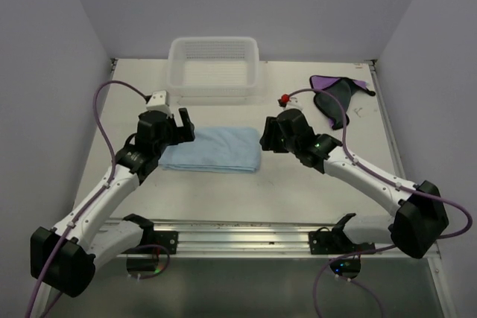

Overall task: Roll the towels
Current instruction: Fold the towel

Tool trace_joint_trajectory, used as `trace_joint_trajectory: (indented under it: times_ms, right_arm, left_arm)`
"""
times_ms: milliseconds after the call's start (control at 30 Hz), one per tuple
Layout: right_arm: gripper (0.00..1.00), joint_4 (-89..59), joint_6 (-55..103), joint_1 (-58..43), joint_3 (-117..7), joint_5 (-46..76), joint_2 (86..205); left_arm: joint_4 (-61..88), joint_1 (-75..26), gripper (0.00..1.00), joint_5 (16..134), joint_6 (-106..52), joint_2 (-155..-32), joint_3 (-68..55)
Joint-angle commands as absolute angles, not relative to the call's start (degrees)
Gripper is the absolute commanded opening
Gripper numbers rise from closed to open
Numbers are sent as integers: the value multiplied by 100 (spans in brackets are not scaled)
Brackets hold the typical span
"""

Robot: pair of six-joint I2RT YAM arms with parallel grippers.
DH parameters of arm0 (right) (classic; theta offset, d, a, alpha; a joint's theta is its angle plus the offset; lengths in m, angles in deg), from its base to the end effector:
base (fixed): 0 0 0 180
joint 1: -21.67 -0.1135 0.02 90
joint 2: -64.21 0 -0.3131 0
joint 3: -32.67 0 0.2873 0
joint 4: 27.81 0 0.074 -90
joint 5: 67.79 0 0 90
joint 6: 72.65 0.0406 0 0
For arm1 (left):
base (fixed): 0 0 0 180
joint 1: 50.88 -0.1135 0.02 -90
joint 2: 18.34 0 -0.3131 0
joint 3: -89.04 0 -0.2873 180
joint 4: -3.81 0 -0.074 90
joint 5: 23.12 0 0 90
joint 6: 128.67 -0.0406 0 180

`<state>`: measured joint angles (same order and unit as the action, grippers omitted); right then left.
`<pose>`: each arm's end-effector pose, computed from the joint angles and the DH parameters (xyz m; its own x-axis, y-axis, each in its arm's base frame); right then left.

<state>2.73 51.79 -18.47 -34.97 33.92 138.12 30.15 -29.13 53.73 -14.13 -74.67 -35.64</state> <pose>0.2422 0.1935 0.3148 -0.6645 0.1640 -0.7291 -0.1591 0.9222 0.3525 0.2212 -0.0783 0.3169 -0.4601 -0.2519 -0.8514 -0.0197 0.9616 -0.2738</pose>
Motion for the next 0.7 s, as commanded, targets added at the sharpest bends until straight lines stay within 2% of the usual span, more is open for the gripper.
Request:
trace_joint_trajectory:
  times_ms: [0,267,567,667]
  right_arm:
    - [55,323,5154,-1850,-3117,3522,13435]
    - [56,-168,5330,-1806,-2351,3127,13320]
    - [56,-609,5357,-1806,-2060,2898,13575]
    - [56,-679,5348,-1753,-1973,2898,13602]
  left_arm:
    - [2870,-2953,99,5607,-1195,-7704,-3768]
    - [3054,-2953,98,5361,-1229,-8258,-3594]
    - [3389,-3084,97,4658,-1616,-9067,-3110]
    - [3274,-3216,90,4754,-1652,-9339,-2926]
